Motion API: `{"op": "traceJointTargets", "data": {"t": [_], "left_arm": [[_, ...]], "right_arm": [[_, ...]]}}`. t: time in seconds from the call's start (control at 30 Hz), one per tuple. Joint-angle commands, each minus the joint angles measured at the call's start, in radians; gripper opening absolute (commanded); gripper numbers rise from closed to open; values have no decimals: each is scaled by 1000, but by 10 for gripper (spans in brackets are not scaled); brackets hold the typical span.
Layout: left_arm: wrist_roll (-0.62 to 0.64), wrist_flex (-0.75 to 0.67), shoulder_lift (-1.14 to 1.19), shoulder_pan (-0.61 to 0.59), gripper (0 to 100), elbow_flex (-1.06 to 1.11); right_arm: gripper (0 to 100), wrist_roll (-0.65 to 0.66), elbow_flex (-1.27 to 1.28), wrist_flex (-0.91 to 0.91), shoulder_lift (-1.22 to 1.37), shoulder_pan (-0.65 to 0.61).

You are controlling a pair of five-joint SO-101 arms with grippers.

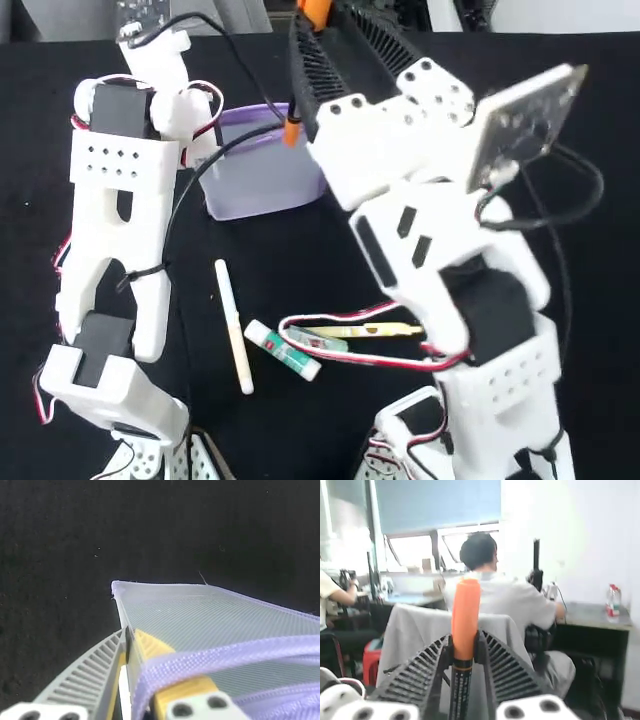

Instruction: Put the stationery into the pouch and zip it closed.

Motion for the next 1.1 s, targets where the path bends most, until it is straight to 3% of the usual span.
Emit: {"op": "traceJointTargets", "data": {"t": [0.0, 0.17, 0.37, 0.63, 0.83, 1.07], "left_arm": [[11, 3, -18, 10, 30, -5], [11, 3, -14, 5, 30, -5], [11, 3, -14, 4, 30, -5], [12, 3, -23, 4, 30, 24], [12, 3, -21, 4, 30, 25], [12, 3, -21, 7, 30, 27]], "right_arm": [[11, 5, 252, -311, -79, -25], [11, 3, 513, -597, -145, -26], [11, 11, 588, -640, -139, -74], [11, 14, 757, -971, -85, -66], [11, 97, 763, -1002, -108, -66], [11, 97, 766, -1079, -128, -28]]}}
